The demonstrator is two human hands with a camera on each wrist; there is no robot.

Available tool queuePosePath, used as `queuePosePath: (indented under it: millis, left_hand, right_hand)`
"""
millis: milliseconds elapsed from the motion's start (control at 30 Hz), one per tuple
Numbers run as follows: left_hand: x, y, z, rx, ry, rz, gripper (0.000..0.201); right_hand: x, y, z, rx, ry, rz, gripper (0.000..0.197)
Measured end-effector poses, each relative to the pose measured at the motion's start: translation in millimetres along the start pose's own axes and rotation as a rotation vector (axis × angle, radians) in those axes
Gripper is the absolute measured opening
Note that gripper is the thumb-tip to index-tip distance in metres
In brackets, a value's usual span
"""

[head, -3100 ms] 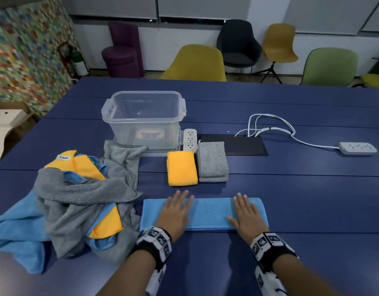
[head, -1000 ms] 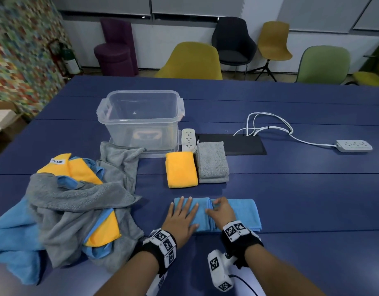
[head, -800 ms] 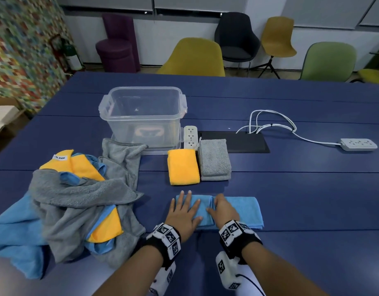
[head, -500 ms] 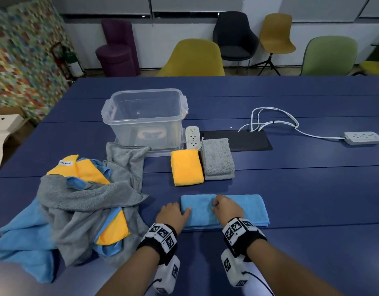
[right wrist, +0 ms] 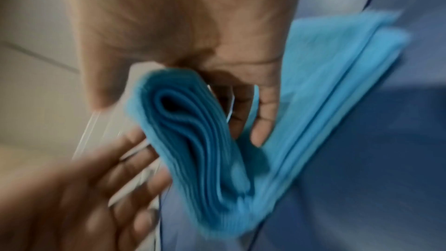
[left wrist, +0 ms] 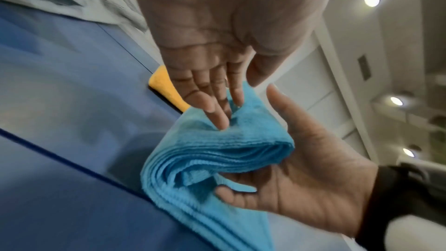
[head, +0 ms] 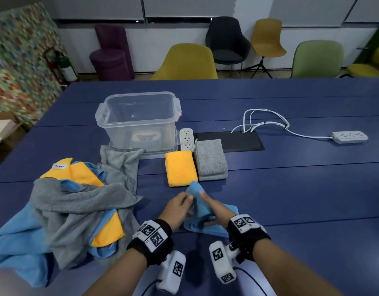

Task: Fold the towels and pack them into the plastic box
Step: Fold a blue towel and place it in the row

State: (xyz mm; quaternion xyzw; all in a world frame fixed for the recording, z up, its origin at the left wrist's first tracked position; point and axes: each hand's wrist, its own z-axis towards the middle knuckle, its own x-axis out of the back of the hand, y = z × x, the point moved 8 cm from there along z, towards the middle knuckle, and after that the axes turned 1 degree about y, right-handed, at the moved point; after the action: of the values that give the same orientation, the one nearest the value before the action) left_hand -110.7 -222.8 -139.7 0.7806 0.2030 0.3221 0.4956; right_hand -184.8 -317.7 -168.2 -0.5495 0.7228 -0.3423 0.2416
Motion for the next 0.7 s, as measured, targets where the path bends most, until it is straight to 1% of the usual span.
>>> queuePosePath:
  millis: [33,67,100,167,200,233,300,367,433,500,533,567,600,633,667,700]
  left_hand:
    - [-9,3,-1,-0.031,-0.052,0.019,0.016]
    - [-18,6,0,-0.07,-0.085,0.062,0.022]
    - [-24,8,1,-0.11,-0.084,0.135,0.027]
    - [-31,13,8,-0.194,-0.013,0.355,0.028]
    - [-35,17,11,-0.217,0.013,0.452,0.034]
    - [-41,18,15,-0.215,-0.002,0.511,0.043]
    - [-58,14,24,-0.139,-0.137,0.599,0.055]
    - [-73,7,29,-0.069,-0.264,0.724,0.055]
    - [-72,2,32,-0.033,-0.307,0.786,0.05]
    - [-64,-6,32,0.032,-0.317,0.708,0.05]
    - [-58,-11,30,0.057,-0.31,0.627,0.053]
    - [-52,-16,29,0.072,-0.291,0.515,0.052]
    - [-46,-20,27,0.077,-0.268,0.382,0.043]
    - [-43,-23,25,0.073,-0.257,0.251,0.029]
    - [-41,-26,23,0.076,-0.266,0.167,0.017]
    - [-41,-29,22,0.076,-0.27,0.122,0.011]
  right_hand:
    - [8,1,-3,-0.006,-0.023,0.014,0.042]
    - [16,4,-5,-0.014,-0.025,0.028,0.044]
    - [25,10,-7,-0.027,-0.024,0.055,0.049]
    - [43,26,-7,-0.056,0.015,0.076,0.05]
    - [50,33,-8,-0.054,0.036,0.075,0.049]
    - [55,40,-8,-0.041,0.041,0.089,0.047]
    - [62,51,-9,-0.037,0.055,0.125,0.046]
    - [65,55,-6,-0.022,0.061,0.114,0.05]
    - [63,48,-3,0.016,0.044,0.009,0.057]
    - [60,38,-1,0.06,0.04,-0.179,0.057]
    - [60,33,1,0.078,0.067,-0.243,0.052]
    - [62,29,3,0.094,0.093,-0.274,0.046]
    - [62,27,6,0.105,0.105,-0.292,0.038]
    - [59,23,7,0.127,0.101,-0.311,0.028]
    - [57,21,8,0.133,0.088,-0.327,0.017]
    - [55,19,8,0.141,0.079,-0.347,0.008]
